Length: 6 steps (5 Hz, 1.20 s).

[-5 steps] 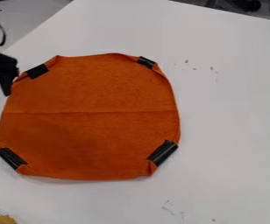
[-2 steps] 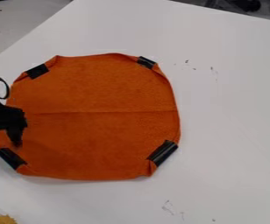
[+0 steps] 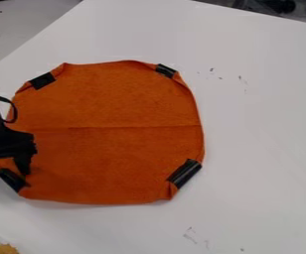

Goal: Fold the cloth from bottom right to top left

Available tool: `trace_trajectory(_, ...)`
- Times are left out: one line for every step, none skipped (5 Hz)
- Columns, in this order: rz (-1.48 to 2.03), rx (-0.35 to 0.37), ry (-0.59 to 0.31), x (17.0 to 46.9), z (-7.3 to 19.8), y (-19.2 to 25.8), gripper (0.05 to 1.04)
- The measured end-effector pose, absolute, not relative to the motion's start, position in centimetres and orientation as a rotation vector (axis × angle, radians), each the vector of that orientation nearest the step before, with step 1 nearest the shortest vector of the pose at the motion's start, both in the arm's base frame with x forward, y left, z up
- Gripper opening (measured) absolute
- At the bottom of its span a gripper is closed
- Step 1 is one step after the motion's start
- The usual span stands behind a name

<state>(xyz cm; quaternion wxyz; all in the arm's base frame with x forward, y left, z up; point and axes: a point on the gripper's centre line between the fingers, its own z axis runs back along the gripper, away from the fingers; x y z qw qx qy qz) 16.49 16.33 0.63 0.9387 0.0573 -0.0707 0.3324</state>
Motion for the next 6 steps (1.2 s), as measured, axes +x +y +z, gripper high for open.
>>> trace_trajectory(0.672, 0.113, -0.147, 16.6, 0.4, 16.3, 0.672)
trace_trajectory(0.661, 0.113, -0.147, 16.7, 0.5, 16.4, 0.413)
trace_trajectory(0.658, 0.125, -0.121, 16.5, 0.7, 16.1, 0.206)
trace_trajectory(0.657, 0.143, -0.140, 17.6, 2.8, 15.4, 0.088)
trace_trajectory(0.628, 0.139, -0.129, 20.6, 4.7, 13.7, 0.067)
trace_trajectory(0.601, 0.106, -0.070, 23.9, 4.8, 11.8, 0.065)
